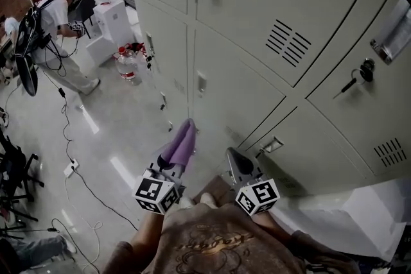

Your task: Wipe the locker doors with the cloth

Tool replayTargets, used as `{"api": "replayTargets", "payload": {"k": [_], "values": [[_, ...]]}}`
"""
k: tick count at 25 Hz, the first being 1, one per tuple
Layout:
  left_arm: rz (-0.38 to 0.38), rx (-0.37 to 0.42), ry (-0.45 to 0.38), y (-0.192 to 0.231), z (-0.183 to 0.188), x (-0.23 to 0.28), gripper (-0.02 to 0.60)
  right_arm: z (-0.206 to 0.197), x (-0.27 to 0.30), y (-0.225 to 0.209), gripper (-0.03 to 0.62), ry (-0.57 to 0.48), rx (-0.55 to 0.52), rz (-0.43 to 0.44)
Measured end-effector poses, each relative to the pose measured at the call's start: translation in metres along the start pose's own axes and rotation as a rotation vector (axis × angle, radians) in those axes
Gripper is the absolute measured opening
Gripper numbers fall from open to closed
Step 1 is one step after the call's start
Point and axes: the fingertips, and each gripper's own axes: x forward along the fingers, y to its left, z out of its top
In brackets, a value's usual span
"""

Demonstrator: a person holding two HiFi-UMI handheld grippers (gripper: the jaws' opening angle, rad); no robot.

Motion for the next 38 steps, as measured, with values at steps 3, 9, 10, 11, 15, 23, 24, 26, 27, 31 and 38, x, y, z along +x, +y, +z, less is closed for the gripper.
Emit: {"api": "replayTargets", "payload": {"k": [3, 9, 10, 11, 15, 23, 24, 26, 27, 31, 38], "values": [[-0.012, 0.007, -0.016, 0.002, 0.010, 0.006, 0.041, -0.001, -0.003, -0.001, -0.003, 0.002, -0.007, -0.011], [-0.047, 0.069, -0.103, 0.006, 0.062, 0.026, 0.041, -0.004, -0.008, 0.004, -0.003, 0.005, 0.000, -0.023], [-0.046, 0.086, -0.115, 0.008, 0.072, 0.030, 0.041, -0.005, -0.009, 0.003, -0.003, 0.006, 0.003, -0.027], [-0.044, 0.103, -0.127, 0.011, 0.081, 0.035, 0.041, -0.006, -0.010, 0.003, -0.003, 0.007, 0.005, -0.030], [-0.043, 0.158, -0.179, 0.020, 0.121, 0.056, 0.041, -0.006, -0.010, 0.002, -0.003, 0.000, 0.009, -0.031], [-0.028, 0.229, -0.220, 0.033, 0.169, 0.095, 0.041, -0.004, -0.008, -0.005, -0.003, 0.003, 0.002, -0.032], [-0.024, 0.242, -0.224, 0.034, 0.174, 0.099, 0.041, -0.004, -0.007, -0.005, -0.003, 0.002, 0.004, -0.030], [-0.021, 0.262, -0.233, 0.035, 0.184, 0.104, 0.041, -0.005, -0.007, -0.006, -0.003, -0.001, 0.012, -0.027], [-0.020, 0.270, -0.238, 0.035, 0.188, 0.106, 0.041, -0.005, -0.007, -0.006, -0.003, -0.003, 0.017, -0.027], [-0.015, 0.303, -0.243, 0.036, 0.199, 0.116, 0.041, -0.006, -0.006, -0.010, -0.003, 0.000, 0.017, -0.029], [-0.029, 0.317, -0.220, 0.036, 0.196, 0.135, 0.041, -0.002, -0.003, -0.015, -0.003, -0.008, 0.032, -0.038]]}}
